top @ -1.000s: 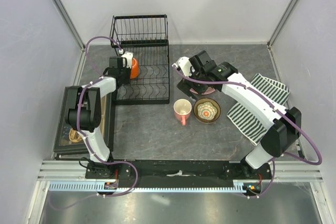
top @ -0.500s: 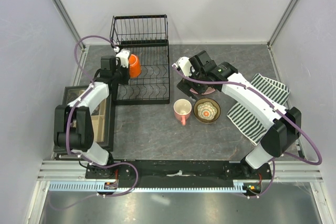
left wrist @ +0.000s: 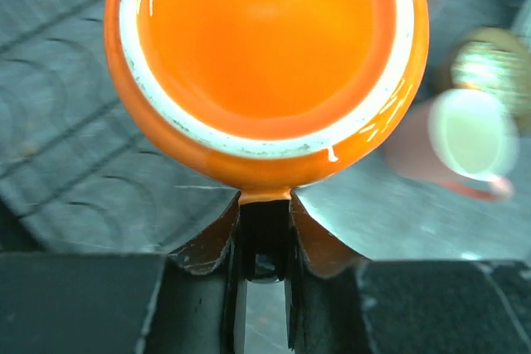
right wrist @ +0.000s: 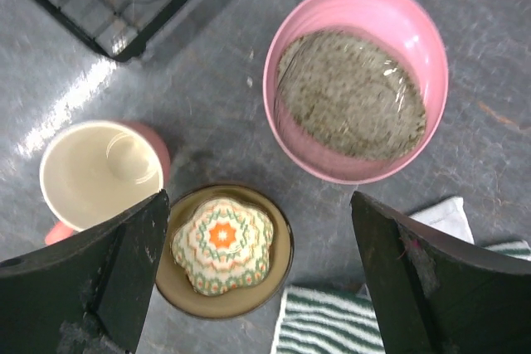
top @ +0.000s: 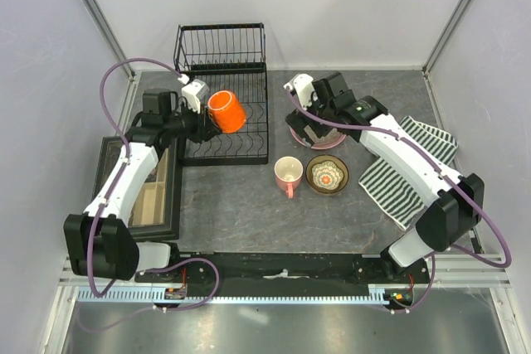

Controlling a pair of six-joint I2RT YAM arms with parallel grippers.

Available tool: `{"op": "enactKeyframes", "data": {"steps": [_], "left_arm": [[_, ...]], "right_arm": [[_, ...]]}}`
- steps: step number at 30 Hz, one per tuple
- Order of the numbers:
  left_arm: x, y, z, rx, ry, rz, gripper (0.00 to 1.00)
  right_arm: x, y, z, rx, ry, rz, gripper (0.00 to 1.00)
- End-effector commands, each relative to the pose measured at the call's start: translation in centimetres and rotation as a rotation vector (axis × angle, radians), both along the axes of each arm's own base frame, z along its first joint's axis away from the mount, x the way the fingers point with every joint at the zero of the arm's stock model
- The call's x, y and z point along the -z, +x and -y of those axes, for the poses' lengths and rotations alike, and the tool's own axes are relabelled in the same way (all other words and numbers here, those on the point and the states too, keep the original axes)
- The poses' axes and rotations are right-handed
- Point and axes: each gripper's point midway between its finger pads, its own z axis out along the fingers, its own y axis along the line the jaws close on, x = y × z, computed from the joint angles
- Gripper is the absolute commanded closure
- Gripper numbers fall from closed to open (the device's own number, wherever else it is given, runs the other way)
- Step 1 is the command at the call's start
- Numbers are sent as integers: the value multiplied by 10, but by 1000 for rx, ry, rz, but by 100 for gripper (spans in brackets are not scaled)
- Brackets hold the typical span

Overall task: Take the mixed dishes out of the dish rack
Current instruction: Pick up the cup from the dish rack, then place the cup at the center of the board.

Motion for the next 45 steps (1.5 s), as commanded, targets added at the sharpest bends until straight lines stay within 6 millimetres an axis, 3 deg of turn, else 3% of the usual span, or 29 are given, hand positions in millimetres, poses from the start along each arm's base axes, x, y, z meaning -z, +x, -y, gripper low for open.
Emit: {"op": "enactKeyframes", "data": {"steps": [1,6,10,18,25,30,38,45], "left_arm": [[-84,-32,36,187,-210,62,98],[-126,-52,55,282,-381,-19,98],[-158,-52,64,333,-480,-17,98],[-196,-49,77,372,-738,-129,98],[-206,-39,83,359,-852,-215,98],[-206,-35,86,344,-934,-284,98],[-218,-40,92,358,-1004,-326,99],[-217,-43,99,367,-1039,-361,98]], "right_arm": [[-56,21,-9,40,206,156,2],[-78,22,-21,12,339,185,2],[-103,12,-32,-54,455,245,5],[-160,7,-36,-62,568,333,13],[-203,10,-47,-105,658,403,16],[-220,17,-56,-120,708,424,18],[-223,35,-74,-133,751,413,20],[-227,37,-85,-165,775,402,23]]}}
